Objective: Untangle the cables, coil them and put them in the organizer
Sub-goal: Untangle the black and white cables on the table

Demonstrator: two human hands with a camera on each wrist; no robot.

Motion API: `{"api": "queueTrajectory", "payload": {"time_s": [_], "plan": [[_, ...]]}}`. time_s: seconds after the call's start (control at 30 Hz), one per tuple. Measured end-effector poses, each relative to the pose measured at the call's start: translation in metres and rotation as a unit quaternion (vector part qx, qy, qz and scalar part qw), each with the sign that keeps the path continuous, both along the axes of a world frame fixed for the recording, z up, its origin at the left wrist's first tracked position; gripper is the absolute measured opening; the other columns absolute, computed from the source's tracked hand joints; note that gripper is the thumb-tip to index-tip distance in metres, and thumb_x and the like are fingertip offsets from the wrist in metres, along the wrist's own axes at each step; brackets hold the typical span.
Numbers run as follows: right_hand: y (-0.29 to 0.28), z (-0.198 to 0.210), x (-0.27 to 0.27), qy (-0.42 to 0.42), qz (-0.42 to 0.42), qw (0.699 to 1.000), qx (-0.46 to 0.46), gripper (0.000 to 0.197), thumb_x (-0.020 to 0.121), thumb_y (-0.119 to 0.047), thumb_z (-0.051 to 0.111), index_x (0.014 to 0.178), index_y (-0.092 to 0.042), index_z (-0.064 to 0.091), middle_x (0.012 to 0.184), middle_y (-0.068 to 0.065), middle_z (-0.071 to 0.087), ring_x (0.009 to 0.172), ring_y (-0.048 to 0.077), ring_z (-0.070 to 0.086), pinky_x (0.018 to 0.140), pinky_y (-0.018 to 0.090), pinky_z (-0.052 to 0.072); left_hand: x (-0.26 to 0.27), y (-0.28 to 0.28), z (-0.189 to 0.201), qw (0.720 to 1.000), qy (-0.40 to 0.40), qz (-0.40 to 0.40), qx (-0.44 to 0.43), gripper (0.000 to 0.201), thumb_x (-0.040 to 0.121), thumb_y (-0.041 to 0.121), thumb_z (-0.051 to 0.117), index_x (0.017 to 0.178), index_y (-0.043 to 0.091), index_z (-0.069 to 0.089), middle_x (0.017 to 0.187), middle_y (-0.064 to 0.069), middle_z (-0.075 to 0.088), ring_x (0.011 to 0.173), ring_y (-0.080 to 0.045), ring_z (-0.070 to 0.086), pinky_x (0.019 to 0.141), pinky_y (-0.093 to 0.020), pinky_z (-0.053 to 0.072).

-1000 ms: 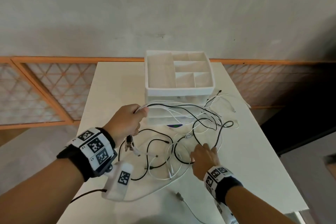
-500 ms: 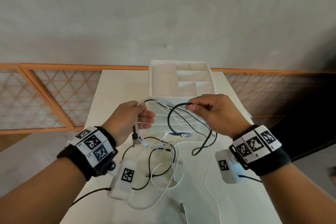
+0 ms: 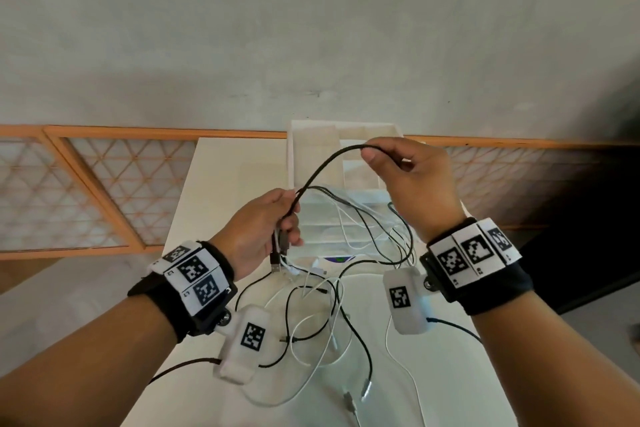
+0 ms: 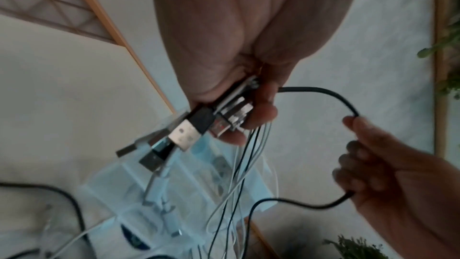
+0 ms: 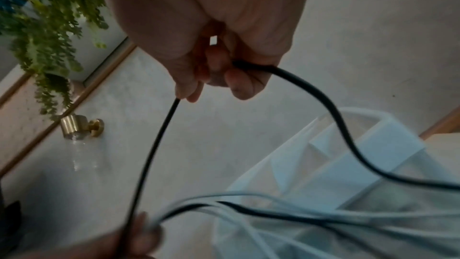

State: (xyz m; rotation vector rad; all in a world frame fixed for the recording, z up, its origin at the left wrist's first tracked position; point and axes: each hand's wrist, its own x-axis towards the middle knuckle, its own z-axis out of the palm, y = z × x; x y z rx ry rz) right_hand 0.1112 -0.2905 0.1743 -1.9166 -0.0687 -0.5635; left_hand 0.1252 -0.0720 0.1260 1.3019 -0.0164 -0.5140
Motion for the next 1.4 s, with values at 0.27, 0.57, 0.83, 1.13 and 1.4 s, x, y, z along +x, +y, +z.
{"api": "queueTrajectory", "payload": {"time_s": [0.27,0.57,0.83,1.13,1.4], "plan": [[-0.101,-0.097,-0.012,0.379,-0.13,0.86,-0.317,0.032,0.093,-0.038,0.062,0.064,-0.023,0.066,0.073,0.001,0.066,0.082,0.028,0.065,0.066,0.029,0.04,0.018,0.037,0.037,0.991,-0.108,0.073,0.033,0.038,0.086,0.044,0.066,0.069,0.019,0.043,0.059,0.003,0.024,0.046,-0.013,0.033,0.053,-0.028,0.041],[-0.095,0.006,-0.01,0.124,-0.263,0.956,-0.049,0.024,0.091,-0.048,0.064,0.082,-0.029,0.075,0.083,-0.007,0.071,0.076,0.011,0.064,0.076,0.02,0.05,0.019,0.033,-0.011,0.96,-0.081,0.033,0.267,0.023,0.099,0.008,0.055,0.08,0.0,0.065,0.065,-0.007,0.06,0.053,-0.016,0.059,0.052,-0.027,0.046],[-0.105,-0.01,-0.012,0.355,-0.349,0.852,-0.161,0.053,0.086,-0.057,0.066,0.059,-0.014,0.05,0.076,0.012,0.058,0.076,0.031,0.051,0.079,0.039,0.051,0.019,0.033,-0.008,0.959,-0.066,0.024,0.276,0.034,0.092,0.038,0.066,0.083,0.005,0.07,0.059,0.001,0.043,0.053,-0.018,0.041,0.054,-0.027,0.037],[-0.12,0.003,0.011,0.134,-0.307,0.94,-0.07,0.034,0.09,-0.062,0.055,0.09,-0.03,0.066,0.068,-0.007,0.07,0.071,0.017,0.071,0.079,0.035,0.058,0.006,0.012,-0.013,0.981,0.009,-0.113,0.16,0.047,0.061,0.049,0.085,0.077,0.009,0.068,0.059,-0.001,0.037,0.05,-0.013,0.035,0.057,-0.029,0.038],[-0.132,-0.065,-0.008,0.293,-0.186,0.922,-0.172,0.027,0.089,-0.032,0.07,0.115,-0.037,0.063,0.114,-0.011,0.066,0.087,0.017,0.067,0.077,0.034,0.056,0.003,0.012,-0.012,0.969,-0.031,-0.07,0.233,0.044,0.09,0.048,0.063,0.073,0.01,0.052,0.057,0.004,0.032,0.049,-0.012,0.028,0.048,-0.024,0.032]]}}
